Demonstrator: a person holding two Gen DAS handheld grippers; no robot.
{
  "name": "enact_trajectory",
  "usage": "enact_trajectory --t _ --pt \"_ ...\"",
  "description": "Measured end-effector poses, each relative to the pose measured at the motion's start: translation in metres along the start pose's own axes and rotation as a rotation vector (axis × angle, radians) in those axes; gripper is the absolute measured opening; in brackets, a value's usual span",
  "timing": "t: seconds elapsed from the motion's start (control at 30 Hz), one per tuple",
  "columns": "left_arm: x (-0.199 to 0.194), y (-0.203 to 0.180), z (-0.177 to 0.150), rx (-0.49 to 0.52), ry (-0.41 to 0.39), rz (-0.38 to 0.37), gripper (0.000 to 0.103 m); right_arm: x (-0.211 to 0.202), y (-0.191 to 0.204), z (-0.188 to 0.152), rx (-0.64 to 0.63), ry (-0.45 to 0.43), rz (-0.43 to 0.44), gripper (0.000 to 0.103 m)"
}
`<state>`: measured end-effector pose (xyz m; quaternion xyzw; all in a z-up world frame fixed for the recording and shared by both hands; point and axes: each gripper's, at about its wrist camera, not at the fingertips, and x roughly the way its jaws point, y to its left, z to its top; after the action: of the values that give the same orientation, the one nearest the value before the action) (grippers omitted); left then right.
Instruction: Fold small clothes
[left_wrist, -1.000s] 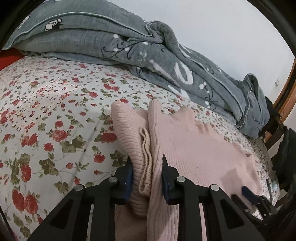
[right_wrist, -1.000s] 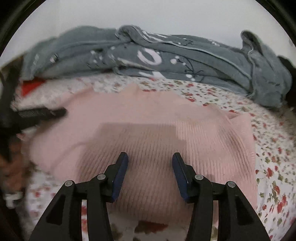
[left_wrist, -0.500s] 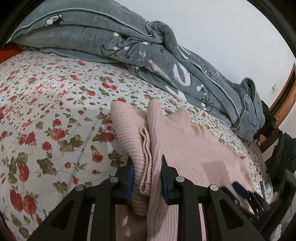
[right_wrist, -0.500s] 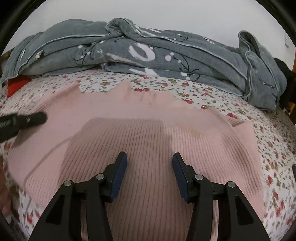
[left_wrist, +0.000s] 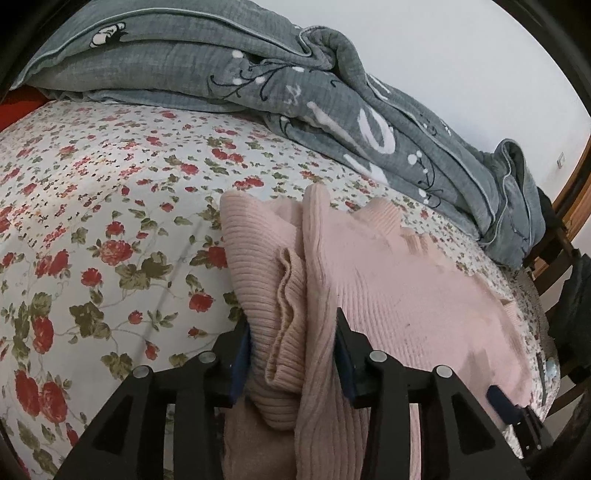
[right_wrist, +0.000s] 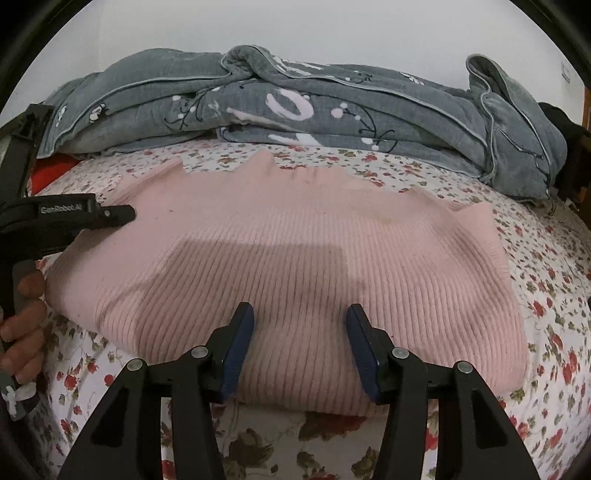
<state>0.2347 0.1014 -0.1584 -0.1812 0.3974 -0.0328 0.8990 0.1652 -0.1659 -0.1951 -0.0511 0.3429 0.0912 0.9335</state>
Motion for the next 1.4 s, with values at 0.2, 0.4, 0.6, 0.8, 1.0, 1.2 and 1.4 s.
enact_trajectory --t 0.2,0.4,0.6,0.8,1.0,1.2,1.4 --pt "-0.003 0.003 0.0 -0.031 -0.021 -0.028 0.026 -0.028 -0.03 0.024 0.016 -0.064 0.128 0.052" --pt "-0.01 0.001 0.0 -0.06 -0.028 -0.041 0.022 -0.054 -0.086 0.028 0.096 -0.192 0.063 0.058" --pt "-0.028 -0.019 0.017 -0.103 -0.015 -0.033 0.021 -0.04 -0.153 0.015 0.277 -0.174 0.097 0.058" --pt "-0.055 -0.089 0.039 -0.029 -0.023 -0.032 0.021 -0.049 -0.194 0.004 0.363 -0.185 0.078 0.058" --pt "-0.054 -0.167 0.048 0.006 0.01 0.002 0.021 -0.052 -0.224 -0.007 0.425 -0.166 0.067 0.058" --pt "-0.029 -0.236 0.027 0.053 0.057 0.002 0.021 -0.06 -0.244 -0.016 0.443 -0.181 0.058 0.059" --pt "0.026 -0.293 -0.015 0.147 0.196 -0.011 0.021 -0.06 -0.257 -0.026 0.456 -0.165 0.067 0.059"
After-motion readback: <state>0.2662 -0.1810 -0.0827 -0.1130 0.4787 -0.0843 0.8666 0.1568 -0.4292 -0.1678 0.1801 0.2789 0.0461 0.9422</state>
